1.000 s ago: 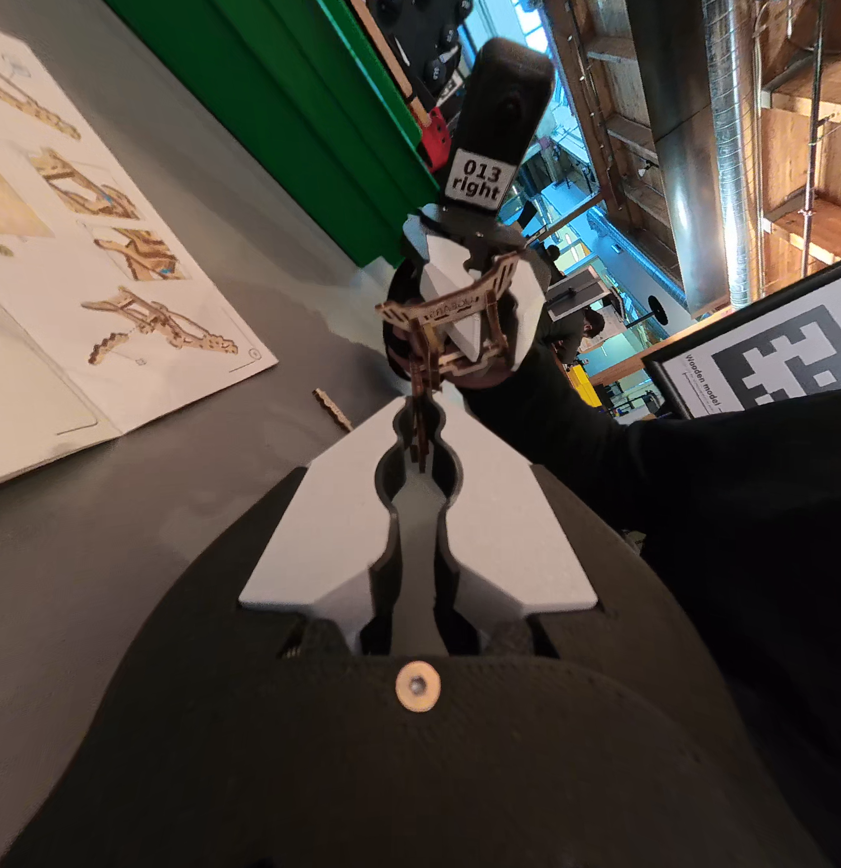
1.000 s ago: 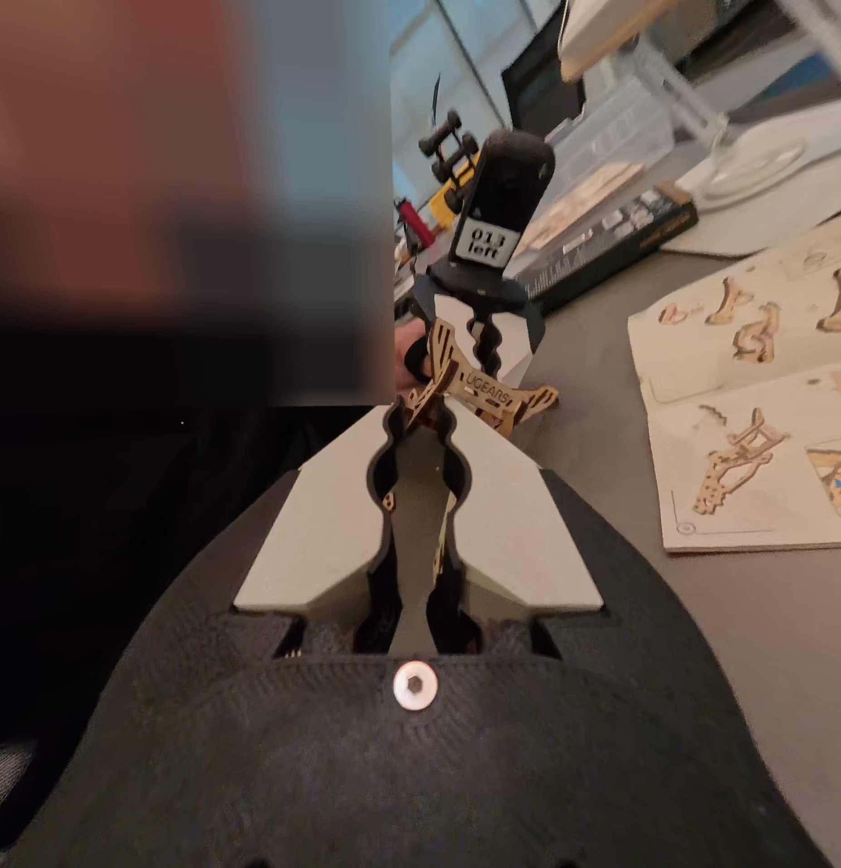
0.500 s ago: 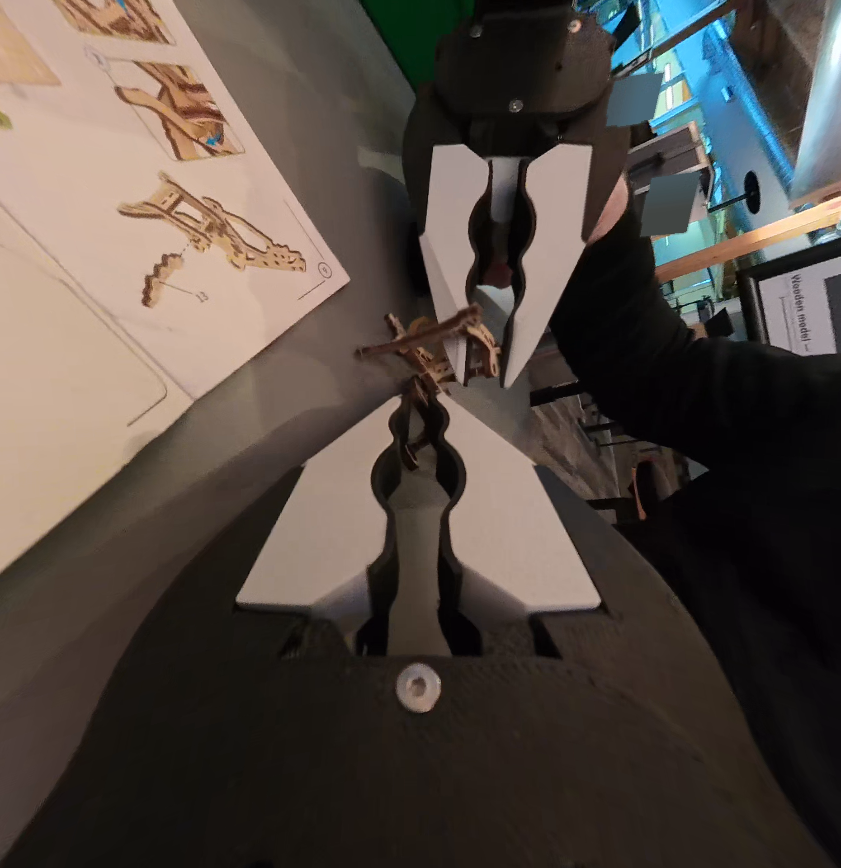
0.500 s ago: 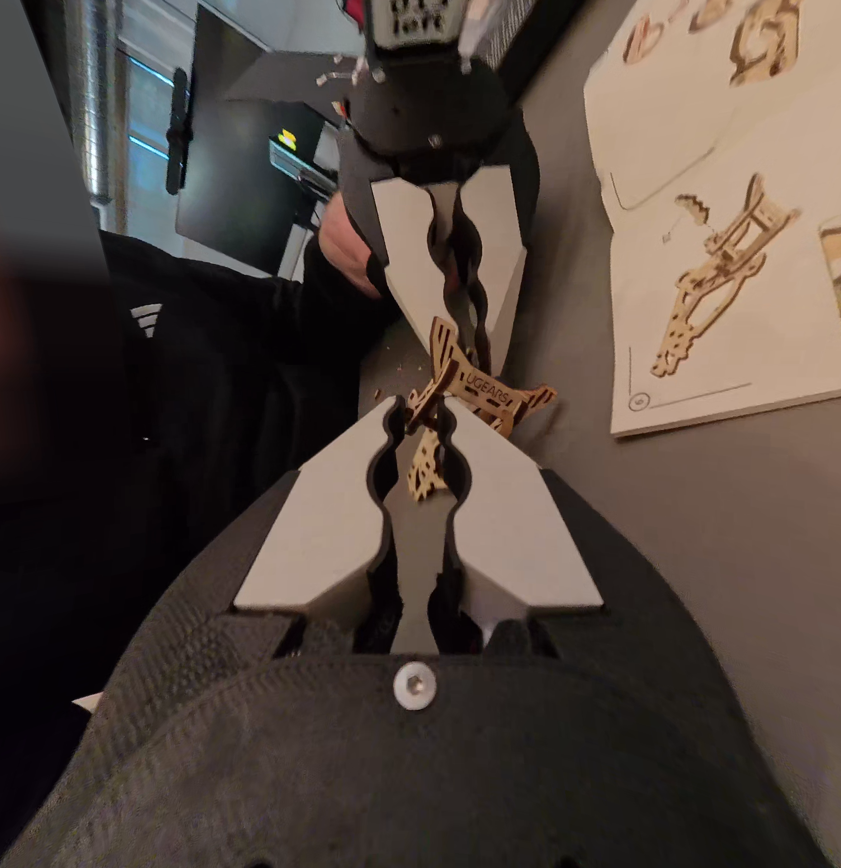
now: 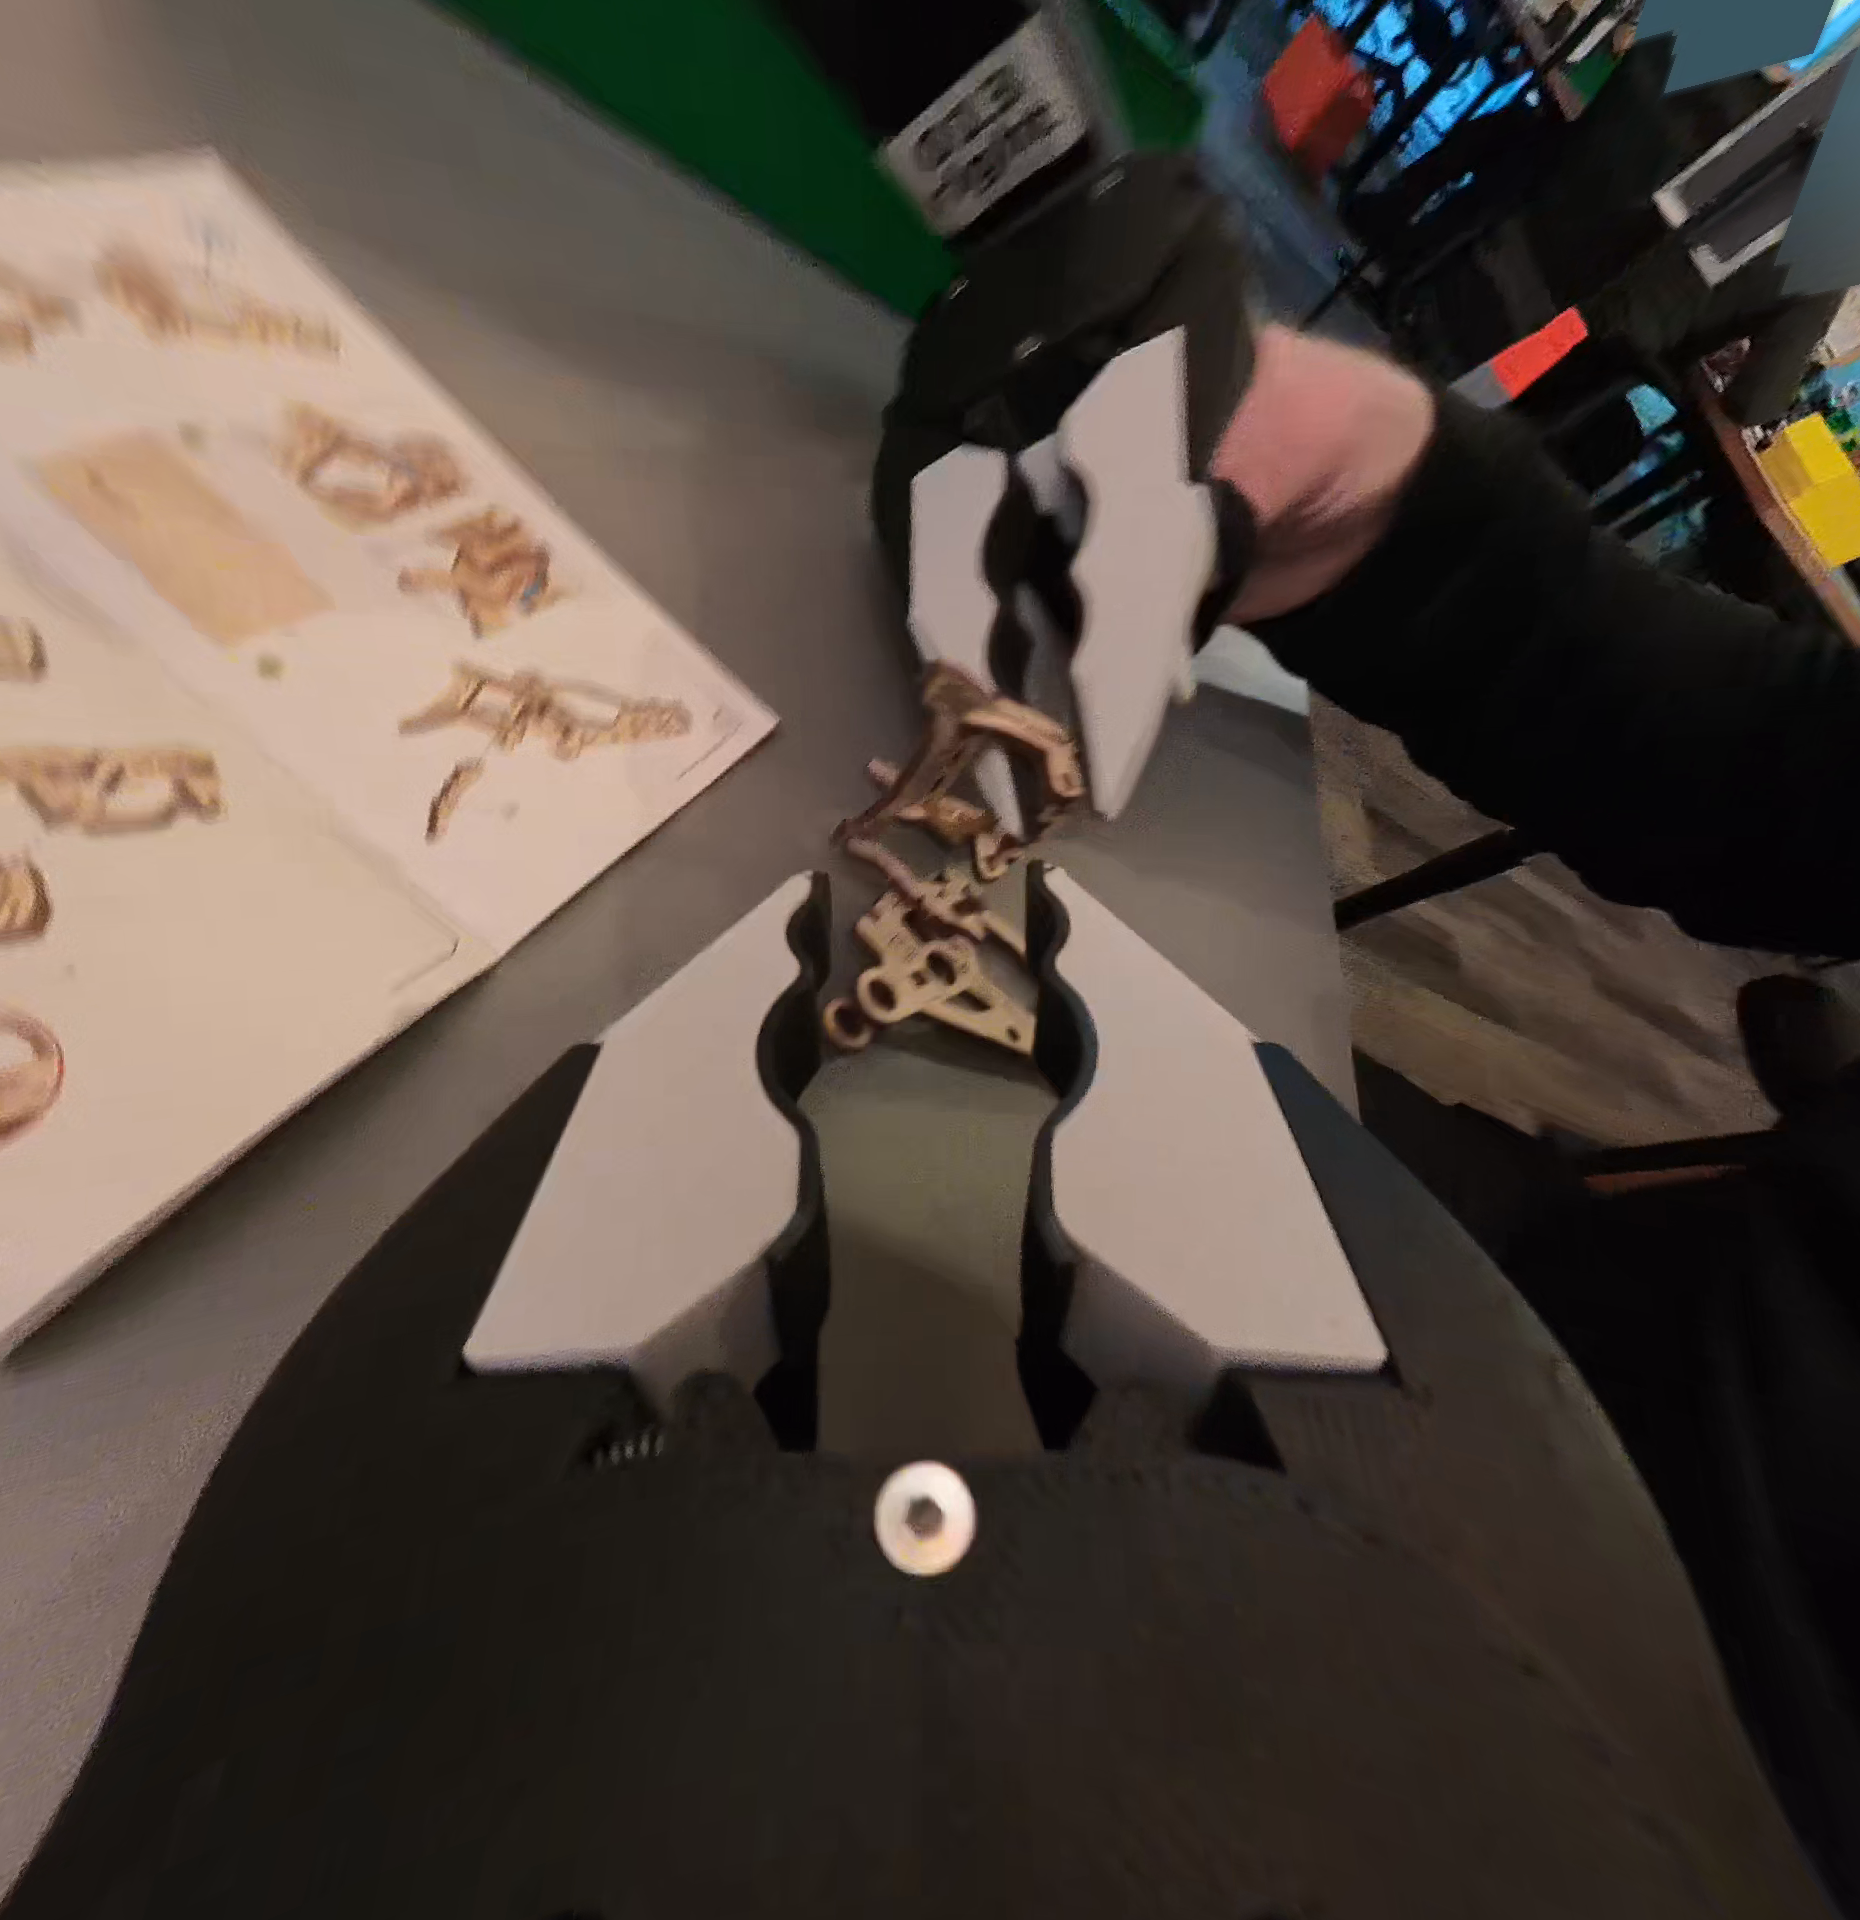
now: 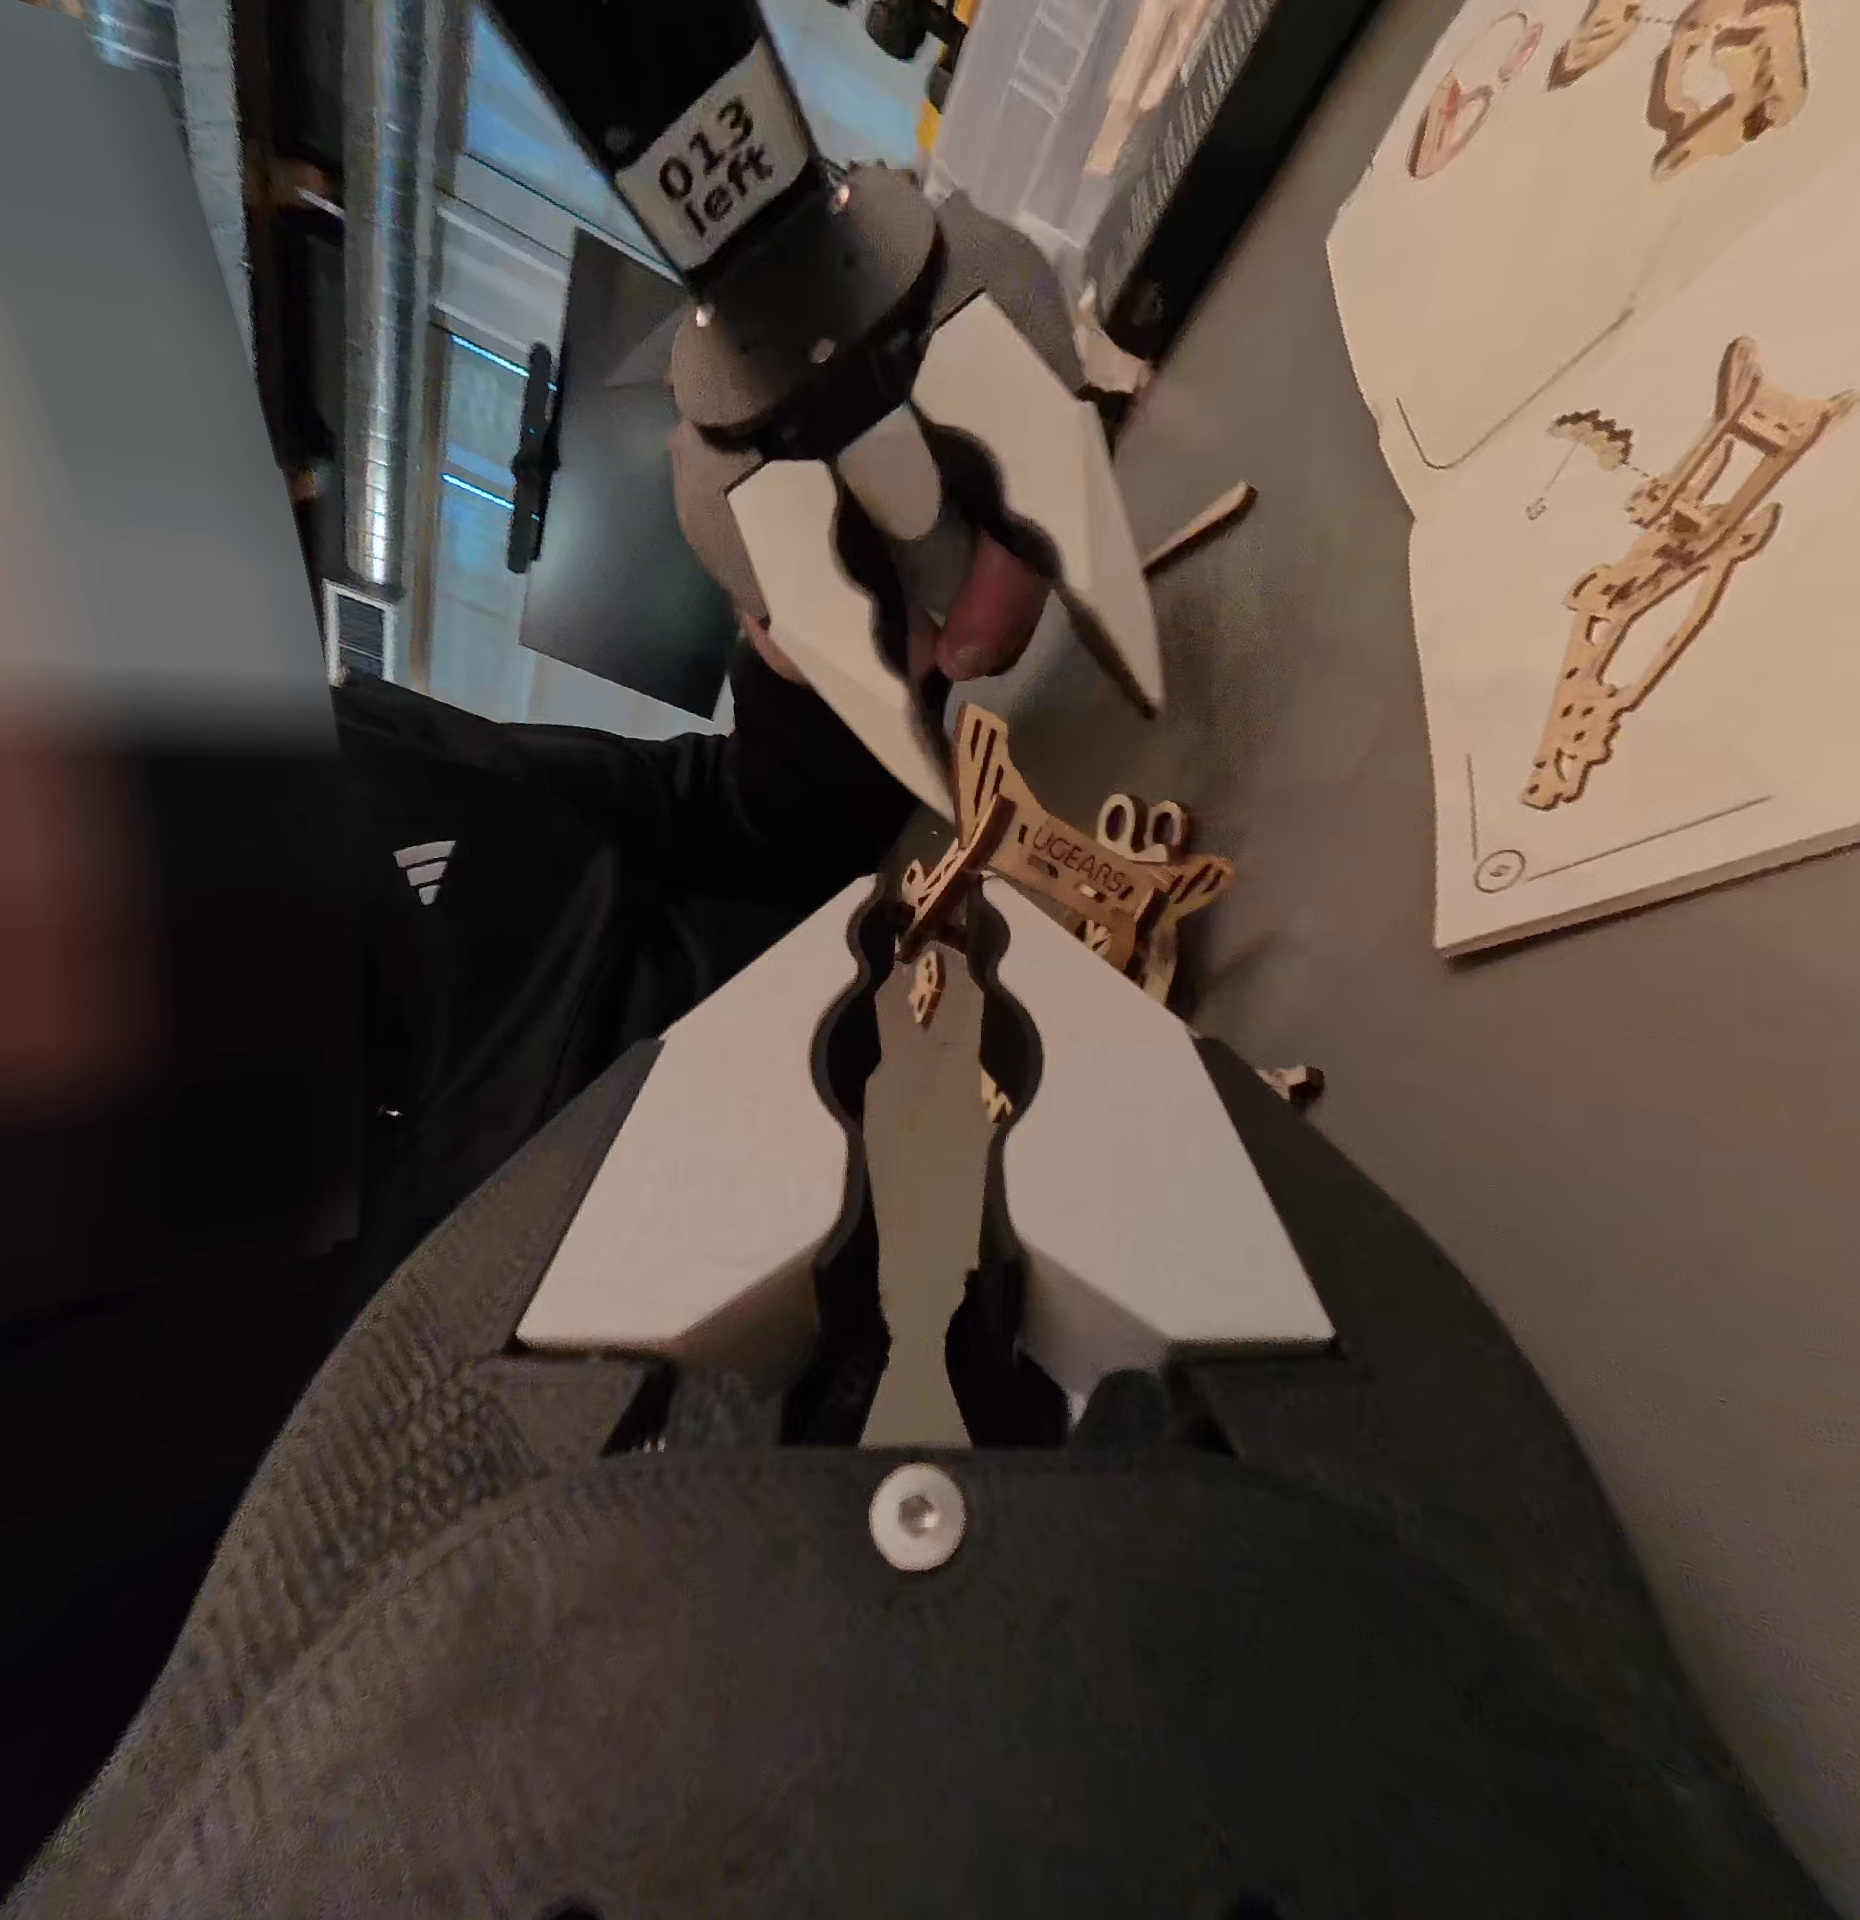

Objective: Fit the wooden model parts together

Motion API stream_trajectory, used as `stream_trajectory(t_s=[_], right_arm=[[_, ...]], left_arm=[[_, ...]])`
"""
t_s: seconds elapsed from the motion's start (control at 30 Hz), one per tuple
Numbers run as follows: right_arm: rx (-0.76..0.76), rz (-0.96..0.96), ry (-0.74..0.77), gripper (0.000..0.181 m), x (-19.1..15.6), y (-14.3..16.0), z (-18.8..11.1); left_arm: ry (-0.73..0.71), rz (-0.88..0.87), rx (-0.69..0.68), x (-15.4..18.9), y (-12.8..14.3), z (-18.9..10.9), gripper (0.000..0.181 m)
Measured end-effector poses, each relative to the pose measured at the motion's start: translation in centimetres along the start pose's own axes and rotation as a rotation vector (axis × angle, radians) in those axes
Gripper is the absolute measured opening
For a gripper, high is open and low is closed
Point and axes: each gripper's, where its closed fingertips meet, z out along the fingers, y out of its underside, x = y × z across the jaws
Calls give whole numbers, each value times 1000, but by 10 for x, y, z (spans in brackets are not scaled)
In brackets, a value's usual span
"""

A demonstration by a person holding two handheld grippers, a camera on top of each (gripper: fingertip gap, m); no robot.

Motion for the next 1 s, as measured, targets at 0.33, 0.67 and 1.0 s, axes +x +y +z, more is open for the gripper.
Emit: stream_trajectory(t_s=[0.33,0.67,1.0], right_arm=[[30,-105,-369,11,-63,2,-9],[-14,-184,-555,10,-94,12,-11],[27,-209,-604,10,-100,6,-13]], left_arm=[[284,153,129,59,-30,-1,30],[514,76,224,75,-39,-8,2],[652,21,253,81,-39,-8,5]])
